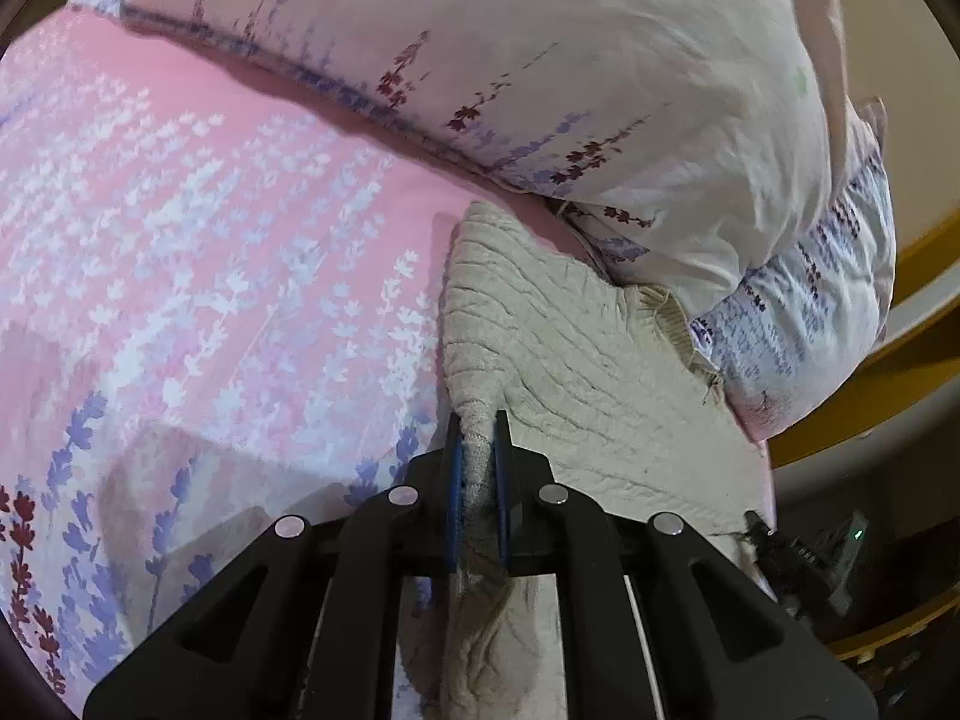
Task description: Fold small clothes
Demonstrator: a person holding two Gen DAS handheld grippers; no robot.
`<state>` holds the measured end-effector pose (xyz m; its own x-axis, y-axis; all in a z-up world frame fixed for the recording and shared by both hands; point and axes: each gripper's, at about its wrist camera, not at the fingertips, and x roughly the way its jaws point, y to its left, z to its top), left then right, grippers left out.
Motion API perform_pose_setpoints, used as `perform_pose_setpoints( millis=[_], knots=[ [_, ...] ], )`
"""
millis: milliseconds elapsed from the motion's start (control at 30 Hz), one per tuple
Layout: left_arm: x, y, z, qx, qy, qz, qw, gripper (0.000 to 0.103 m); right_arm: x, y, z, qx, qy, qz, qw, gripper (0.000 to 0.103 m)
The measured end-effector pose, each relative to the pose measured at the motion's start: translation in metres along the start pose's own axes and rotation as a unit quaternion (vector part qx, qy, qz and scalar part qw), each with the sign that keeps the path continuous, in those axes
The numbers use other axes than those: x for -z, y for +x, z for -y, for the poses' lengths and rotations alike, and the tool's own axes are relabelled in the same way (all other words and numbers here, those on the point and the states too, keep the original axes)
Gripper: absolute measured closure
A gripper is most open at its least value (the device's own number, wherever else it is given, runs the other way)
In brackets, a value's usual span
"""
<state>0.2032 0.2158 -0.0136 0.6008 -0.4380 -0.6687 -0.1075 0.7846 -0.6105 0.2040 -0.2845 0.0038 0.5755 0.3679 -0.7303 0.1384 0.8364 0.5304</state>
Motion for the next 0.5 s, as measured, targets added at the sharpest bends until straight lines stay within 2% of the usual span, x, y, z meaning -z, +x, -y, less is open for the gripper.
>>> perform_pose_setpoints(
  millis=[67, 100, 167, 200, 233, 300, 333, 367, 400, 467, 500],
  knots=[
    [0.003, -0.004, 0.008, -0.007, 0.023, 0.006, 0.9997, 0.094, -0.001, -0.005, -0.004, 0.005, -0.012, 0.002, 1.0, 0.085],
    [0.004, -0.008, 0.013, -0.011, 0.035, 0.011, 0.9993, 0.094, -0.002, -0.01, -0.005, 0.013, -0.018, 0.011, 1.0, 0.075],
    [0.005, -0.019, 0.025, -0.03, 0.061, 0.029, 0.9973, 0.094, -0.005, -0.027, -0.007, 0.038, -0.032, 0.054, 0.997, 0.062],
    [0.006, -0.025, 0.031, -0.043, 0.072, 0.044, 0.9955, 0.093, -0.007, -0.034, -0.009, 0.045, -0.044, 0.077, 0.995, 0.062],
    [0.008, -0.031, 0.041, -0.05, 0.091, 0.063, 0.9926, 0.093, -0.009, -0.036, -0.012, 0.039, -0.053, 0.08, 0.995, 0.062],
    [0.011, -0.034, 0.055, -0.046, 0.112, 0.068, 0.9902, 0.088, -0.009, -0.029, -0.022, 0.022, -0.071, 0.063, 0.995, 0.062],
    [0.013, -0.031, 0.063, -0.04, 0.121, 0.064, 0.9897, 0.085, -0.007, -0.022, -0.029, 0.013, -0.085, 0.049, 0.995, 0.062],
    [0.016, -0.027, 0.069, -0.036, 0.129, 0.057, 0.9895, 0.077, -0.005, -0.018, -0.033, 0.011, -0.095, 0.042, 0.995, 0.062],
    [0.018, -0.022, 0.074, -0.034, 0.134, 0.049, 0.9892, 0.075, -0.002, -0.011, -0.039, 0.01, -0.107, 0.031, 0.994, 0.062],
    [0.023, -0.009, 0.077, -0.04, 0.139, 0.029, 0.989, 0.075, 0.002, 0.0, -0.045, 0.011, -0.116, 0.011, 0.993, 0.06],
    [0.025, -0.004, 0.076, -0.044, 0.137, 0.02, 0.9894, 0.075, 0.004, 0.007, -0.045, 0.015, -0.117, -0.005, 0.993, 0.056]
  ],
)
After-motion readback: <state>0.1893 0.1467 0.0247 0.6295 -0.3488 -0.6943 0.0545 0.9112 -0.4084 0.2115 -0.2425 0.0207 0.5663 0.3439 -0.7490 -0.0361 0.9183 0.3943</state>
